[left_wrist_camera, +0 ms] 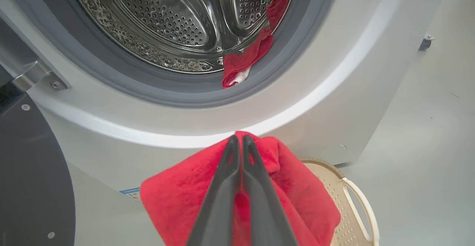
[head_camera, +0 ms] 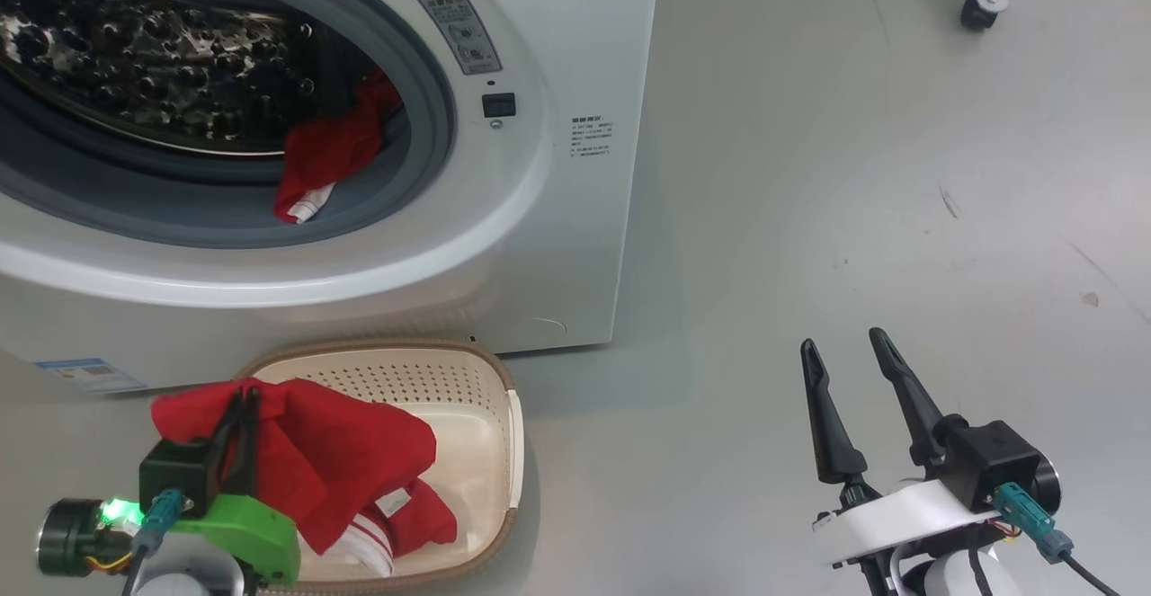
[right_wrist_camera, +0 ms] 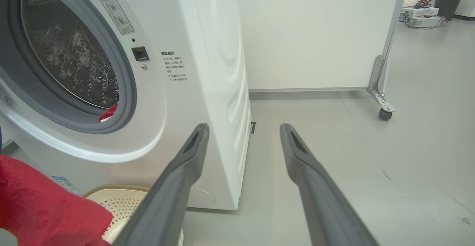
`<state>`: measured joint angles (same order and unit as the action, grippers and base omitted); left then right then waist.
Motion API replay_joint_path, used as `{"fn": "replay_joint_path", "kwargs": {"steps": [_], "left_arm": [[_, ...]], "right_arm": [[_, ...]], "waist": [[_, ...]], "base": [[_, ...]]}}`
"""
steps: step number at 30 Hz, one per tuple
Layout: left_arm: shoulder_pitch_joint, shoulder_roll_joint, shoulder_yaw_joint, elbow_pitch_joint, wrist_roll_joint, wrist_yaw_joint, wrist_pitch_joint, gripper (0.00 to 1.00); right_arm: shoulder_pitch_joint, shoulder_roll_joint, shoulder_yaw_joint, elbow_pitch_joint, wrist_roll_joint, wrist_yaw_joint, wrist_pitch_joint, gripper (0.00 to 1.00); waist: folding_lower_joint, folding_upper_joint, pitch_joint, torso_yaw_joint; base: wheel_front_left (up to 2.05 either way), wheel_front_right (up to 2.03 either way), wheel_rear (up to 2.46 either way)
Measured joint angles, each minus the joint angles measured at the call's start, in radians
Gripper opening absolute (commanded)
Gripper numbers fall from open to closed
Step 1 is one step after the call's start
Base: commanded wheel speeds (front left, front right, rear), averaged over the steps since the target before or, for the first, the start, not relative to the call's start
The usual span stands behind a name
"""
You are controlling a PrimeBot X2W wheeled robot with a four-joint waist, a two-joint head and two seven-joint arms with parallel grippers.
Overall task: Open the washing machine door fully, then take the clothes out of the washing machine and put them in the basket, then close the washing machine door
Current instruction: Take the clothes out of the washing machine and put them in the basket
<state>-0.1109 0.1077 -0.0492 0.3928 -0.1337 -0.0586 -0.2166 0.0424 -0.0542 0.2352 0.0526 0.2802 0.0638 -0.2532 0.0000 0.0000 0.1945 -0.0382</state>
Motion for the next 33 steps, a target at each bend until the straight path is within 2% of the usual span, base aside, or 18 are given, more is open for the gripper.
{"fn": "replay_joint_path", "kwargs": {"steps": [8,12,21,30,33], "left_arm": [[-0.064,0.023,0.003,0.088,0.002,-0.01,0.034,0.0],[-0.092,0.025,0.035,0.142,-0.017,-0.008,0.063,0.0],[-0.198,0.049,0.032,0.22,-0.013,-0.008,0.094,0.0],[-0.261,0.064,0.041,0.333,-0.013,-0.006,0.101,0.0],[-0.264,0.064,0.051,0.384,-0.013,0.007,0.101,0.0]], "right_arm": [[-0.047,0.002,0.018,-0.01,-0.001,0.005,0.0,1.0],[-0.062,0.004,0.013,-0.015,-0.002,0.003,0.0,1.0],[-0.091,0.005,0.018,-0.033,-0.003,-0.005,0.0,1.0],[-0.121,0.006,0.003,-0.046,-0.012,-0.014,0.0,1.0],[-0.125,0.006,0.002,-0.046,-0.021,-0.015,0.0,1.0]], "waist": [[0.0,0.0,0.069,-0.06],[0.0,0.0,0.105,-0.091],[0.0001,0.0,0.2,-0.158],[0.0001,0.0,0.289,-0.206],[0.0001,0.0,0.31,-0.213]], "base": [[0.0,0.0,0.0],[0.0,0.0,0.0],[0.0,0.0,0.0],[0.0,0.0,0.0],[0.0,0.0,0.0]]}}
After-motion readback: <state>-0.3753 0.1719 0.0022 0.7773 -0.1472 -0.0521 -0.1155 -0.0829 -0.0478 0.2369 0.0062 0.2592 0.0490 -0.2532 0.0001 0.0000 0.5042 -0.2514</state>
